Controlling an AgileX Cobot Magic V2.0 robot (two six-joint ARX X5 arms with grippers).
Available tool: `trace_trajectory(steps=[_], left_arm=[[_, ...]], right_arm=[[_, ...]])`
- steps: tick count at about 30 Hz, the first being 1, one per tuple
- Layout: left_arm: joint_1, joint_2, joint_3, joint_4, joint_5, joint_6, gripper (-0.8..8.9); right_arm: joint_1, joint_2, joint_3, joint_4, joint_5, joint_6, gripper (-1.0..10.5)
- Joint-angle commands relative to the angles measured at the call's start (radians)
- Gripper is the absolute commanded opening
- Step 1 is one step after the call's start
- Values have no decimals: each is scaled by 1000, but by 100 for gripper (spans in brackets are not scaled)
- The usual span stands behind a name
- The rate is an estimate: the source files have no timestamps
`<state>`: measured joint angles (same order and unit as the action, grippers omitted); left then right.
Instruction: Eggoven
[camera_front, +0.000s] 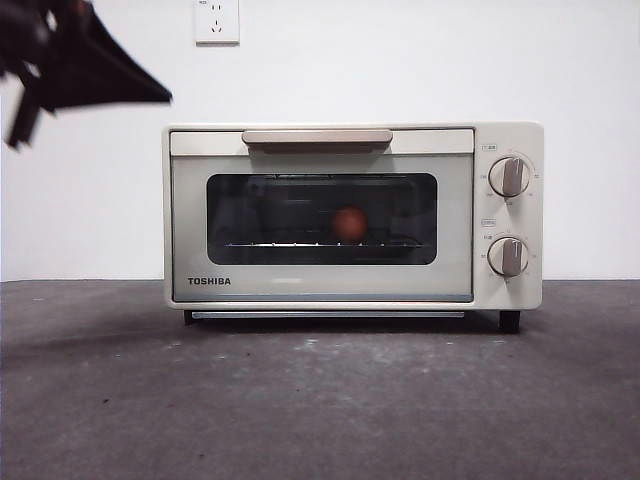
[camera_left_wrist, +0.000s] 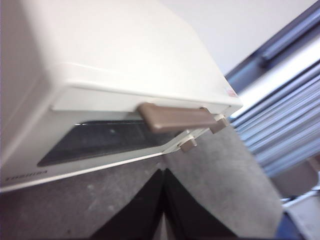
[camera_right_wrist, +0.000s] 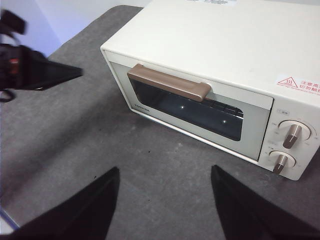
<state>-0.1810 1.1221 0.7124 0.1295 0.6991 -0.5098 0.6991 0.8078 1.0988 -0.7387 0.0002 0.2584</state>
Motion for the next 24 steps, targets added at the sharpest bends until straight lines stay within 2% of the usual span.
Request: trace_trajectory(steps=[1, 5, 9, 13, 17, 24], left_arm=[[-46, -128, 13, -145, -115, 109, 6], [-113, -295, 13, -324, -271, 154, 6], [-148, -411, 13, -452, -370, 182, 6], [-153, -473, 13, -510, -390, 186, 6], [-153, -498, 13, -516, -389, 186, 6], [-153, -502, 13, -507, -389, 185, 6]], right_arm=[[8, -8, -33, 38, 0, -9, 247], [8, -70, -165, 168, 0, -8, 177], [8, -135, -318, 341, -38, -8, 20], [7, -179, -413, 469, -50, -7, 5], [8, -183, -426, 450, -13, -8, 5], [7, -183, -426, 459, 1, -8, 5]])
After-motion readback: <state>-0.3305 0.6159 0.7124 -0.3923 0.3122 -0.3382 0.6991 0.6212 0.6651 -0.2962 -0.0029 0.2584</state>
